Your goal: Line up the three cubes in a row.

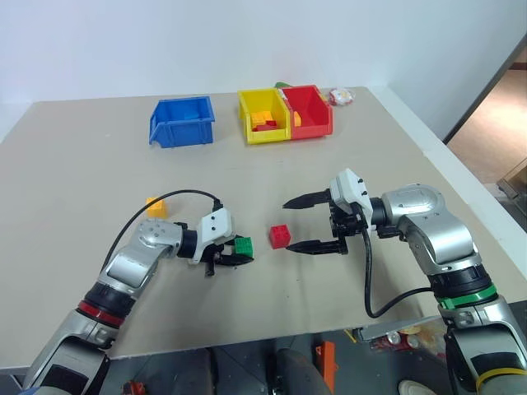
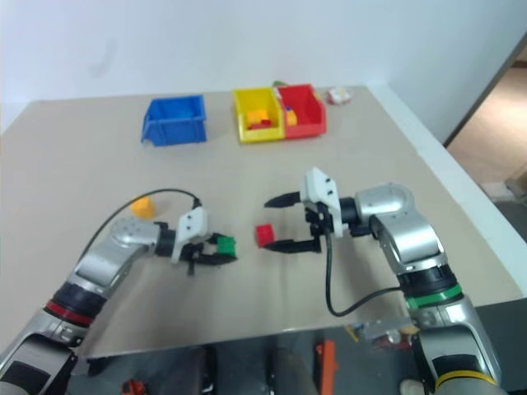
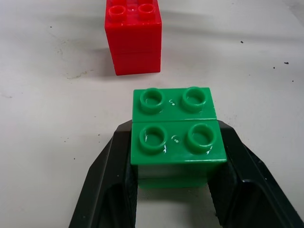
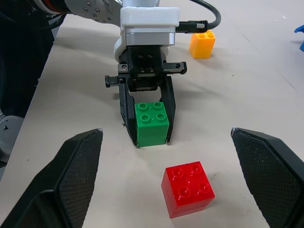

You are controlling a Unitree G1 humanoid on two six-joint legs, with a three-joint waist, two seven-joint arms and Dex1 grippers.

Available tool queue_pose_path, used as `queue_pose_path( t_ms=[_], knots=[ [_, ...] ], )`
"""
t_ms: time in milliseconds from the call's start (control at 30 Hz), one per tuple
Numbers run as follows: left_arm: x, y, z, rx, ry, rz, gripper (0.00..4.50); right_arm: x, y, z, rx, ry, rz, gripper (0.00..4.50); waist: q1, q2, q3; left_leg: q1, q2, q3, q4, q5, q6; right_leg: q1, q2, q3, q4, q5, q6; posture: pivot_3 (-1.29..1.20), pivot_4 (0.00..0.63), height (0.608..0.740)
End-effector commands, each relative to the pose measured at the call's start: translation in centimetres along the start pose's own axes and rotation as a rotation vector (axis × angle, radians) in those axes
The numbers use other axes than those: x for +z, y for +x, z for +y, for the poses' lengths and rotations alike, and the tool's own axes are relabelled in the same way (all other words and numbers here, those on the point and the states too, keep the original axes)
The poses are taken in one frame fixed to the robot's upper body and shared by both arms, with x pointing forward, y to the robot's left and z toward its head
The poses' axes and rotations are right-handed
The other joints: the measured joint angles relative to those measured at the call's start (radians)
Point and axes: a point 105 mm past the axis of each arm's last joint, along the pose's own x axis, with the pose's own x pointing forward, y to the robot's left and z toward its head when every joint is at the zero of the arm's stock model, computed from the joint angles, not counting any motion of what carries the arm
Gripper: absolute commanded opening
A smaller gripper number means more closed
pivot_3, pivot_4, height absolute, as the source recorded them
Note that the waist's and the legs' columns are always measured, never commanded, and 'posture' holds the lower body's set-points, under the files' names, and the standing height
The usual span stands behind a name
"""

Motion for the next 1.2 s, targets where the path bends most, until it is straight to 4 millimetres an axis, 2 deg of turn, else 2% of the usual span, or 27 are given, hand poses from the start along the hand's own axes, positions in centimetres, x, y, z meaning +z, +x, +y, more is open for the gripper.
queue_pose_path(
  t_ms=[33,200,233,433,533,767,900,967,1033,1133,1200],
  knots=[
    [-0.1,-0.3,1.3,0.072,0.016,0.003,2.61,0.7,-0.3,0.0,-0.005,-0.043,-0.003,4.5,0.0,0.0,0.0,0.0,0.0,0.0,0.0,0.0,0.0,0.0,0.0,0.0,0.0,0.0,0.0,0.0,0.15,0.74],
    [0.3,-0.4,2.0,0.09,0.025,-0.017,4.34,0.6,-0.4,-0.2,-0.007,-0.048,0.005,4.5,0.0,0.0,0.0,0.0,0.0,0.0,0.002,0.0,0.0,0.0,0.0,0.0,0.0,0.001,0.0,0.0,0.15,0.74],
    [0.3,-0.4,2.0,0.09,0.026,-0.018,4.46,0.6,-0.4,-0.3,-0.006,-0.049,0.005,4.5,0.0,0.0,0.0,0.0,0.0,0.0,0.002,0.0,0.0,0.0,0.0,0.0,0.0,0.001,0.0,0.0,0.15,0.74],
    [0.3,-0.7,2.1,0.093,-0.004,-0.035,4.46,0.7,-0.4,-0.3,-0.003,-0.051,0.009,4.5,0.0,0.0,0.0,0.0,0.0,0.0,0.002,0.0,0.0,0.0,0.0,0.0,0.0,0.001,0.0,0.0,0.15,0.74],
    [1.3,-2.2,1.5,0.071,0.038,-0.052,4.46,0.5,-0.6,-0.1,0.003,-0.043,0.016,4.5,-0.002,0.0,0.0,0.0,0.0,0.0,0.002,0.0,0.0,0.0,0.0,0.0,0.0,0.002,0.0,0.0,0.15,0.74],
    [3.3,-4.4,0.1,0.037,0.042,-0.083,4.46,0.5,-0.8,-0.2,0.004,-0.047,0.022,4.5,0.0,0.0,0.0,0.0,0.001,0.0,0.001,0.0,0.0,0.0,0.0,0.0,0.0,0.001,0.0,0.0,0.15,0.74],
    [5.5,-6.4,-0.3,0.066,-0.002,-0.147,4.46,0.6,-0.8,-0.3,0.006,-0.047,0.02,4.5,0.0,0.0,0.0,0.0,0.001,0.0,0.002,0.0,0.0,0.0,0.0,0.001,0.0,0.001,0.0,0.0,0.15,0.74],
    [7.1,-7.9,0.6,0.147,-0.084,-0.233,4.46,0.8,-0.9,-0.3,0.008,-0.038,0.011,4.5,0.0,0.0,0.0,0.0,0.001,0.0,0.002,0.0,0.0,0.0,0.0,0.001,0.0,0.001,0.0,0.0,0.15,0.74],
    [7.7,-9.3,1.9,0.262,-0.15,-0.294,4.46,0.9,-0.9,-0.3,0.008,-0.027,-0.001,4.5,0.0,0.0,0.0,0.0,0.001,-0.001,0.002,0.0,0.0,0.0,0.0,0.0,0.0,0.001,0.0,0.0,0.15,0.74],
    [6.3,-12.2,4.5,0.572,-0.176,-0.297,4.46,1.0,-1.0,-0.2,0.004,-0.029,-0.005,4.5,-0.001,0.0,0.0,0.001,0.001,-0.003,0.002,0.0,0.0,0.001,0.0,0.001,0.001,0.001,0.0,0.0,0.15,0.74],
    [5.1,-13.9,5.4,0.765,-0.194,-0.284,4.46,1.0,-1.1,-0.1,-0.001,-0.025,-0.006,4.5,-0.001,0.0,0.0,0.001,0.001,-0.002,0.002,0.0,0.0,0.001,0.0,0.001,0.0,0.001,0.001,0.0,0.15,0.74]
  ],
)
